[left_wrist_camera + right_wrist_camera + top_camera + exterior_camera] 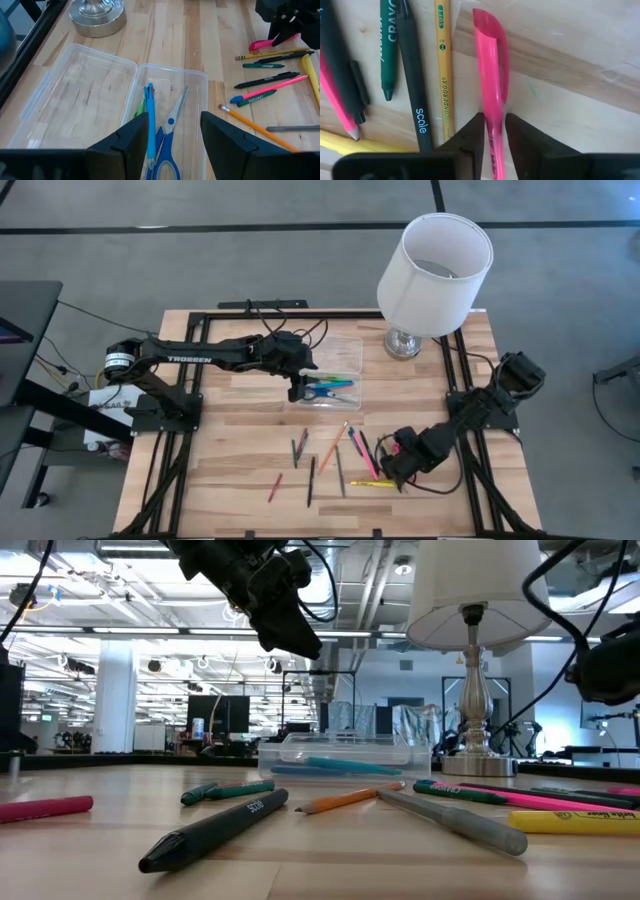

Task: Pick & place school supplies into a supply box
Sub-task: Put the pink pen into the transparent supply box

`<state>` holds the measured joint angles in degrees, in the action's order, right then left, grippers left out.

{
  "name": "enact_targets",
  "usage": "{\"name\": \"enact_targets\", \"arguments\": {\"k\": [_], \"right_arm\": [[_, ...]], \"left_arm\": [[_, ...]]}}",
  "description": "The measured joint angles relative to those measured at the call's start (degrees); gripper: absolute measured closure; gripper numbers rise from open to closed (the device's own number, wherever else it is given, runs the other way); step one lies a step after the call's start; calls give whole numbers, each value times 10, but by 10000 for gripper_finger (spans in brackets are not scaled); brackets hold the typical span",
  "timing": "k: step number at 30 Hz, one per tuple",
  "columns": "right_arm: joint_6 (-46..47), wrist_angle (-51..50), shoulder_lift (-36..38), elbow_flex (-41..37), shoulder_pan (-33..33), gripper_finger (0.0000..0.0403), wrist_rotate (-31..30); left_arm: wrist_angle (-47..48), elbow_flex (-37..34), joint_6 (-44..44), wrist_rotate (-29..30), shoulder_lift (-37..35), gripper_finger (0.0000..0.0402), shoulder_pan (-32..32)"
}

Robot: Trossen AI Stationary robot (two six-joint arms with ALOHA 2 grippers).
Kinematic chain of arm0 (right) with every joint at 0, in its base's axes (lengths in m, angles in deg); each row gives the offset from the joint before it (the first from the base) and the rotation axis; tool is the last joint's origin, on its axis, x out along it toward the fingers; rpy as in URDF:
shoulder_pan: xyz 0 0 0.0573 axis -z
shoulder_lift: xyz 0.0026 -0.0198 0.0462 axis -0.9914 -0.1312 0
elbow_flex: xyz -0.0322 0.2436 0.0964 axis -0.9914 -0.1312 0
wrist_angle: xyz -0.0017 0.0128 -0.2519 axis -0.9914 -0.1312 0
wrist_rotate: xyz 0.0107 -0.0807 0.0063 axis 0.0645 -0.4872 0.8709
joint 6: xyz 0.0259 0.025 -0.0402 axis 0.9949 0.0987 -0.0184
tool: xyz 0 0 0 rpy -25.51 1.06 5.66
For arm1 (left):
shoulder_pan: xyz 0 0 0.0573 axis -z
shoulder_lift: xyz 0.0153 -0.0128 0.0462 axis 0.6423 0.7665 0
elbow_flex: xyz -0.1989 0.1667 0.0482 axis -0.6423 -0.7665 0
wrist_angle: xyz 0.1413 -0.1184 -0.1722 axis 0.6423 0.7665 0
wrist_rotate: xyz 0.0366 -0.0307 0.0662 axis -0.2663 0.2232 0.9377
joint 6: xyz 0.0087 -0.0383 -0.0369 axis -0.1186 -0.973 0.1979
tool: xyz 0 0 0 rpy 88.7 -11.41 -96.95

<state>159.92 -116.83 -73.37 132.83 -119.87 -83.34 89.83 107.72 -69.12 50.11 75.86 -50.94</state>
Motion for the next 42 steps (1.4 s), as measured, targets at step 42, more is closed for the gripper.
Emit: {"name": "enact_targets", "arguments": {"k": [42], "right_arm": [[-291, -112, 27, 64, 106, 388, -67]], "left_arm": [[58, 0, -36, 14, 0, 228, 0]]}}
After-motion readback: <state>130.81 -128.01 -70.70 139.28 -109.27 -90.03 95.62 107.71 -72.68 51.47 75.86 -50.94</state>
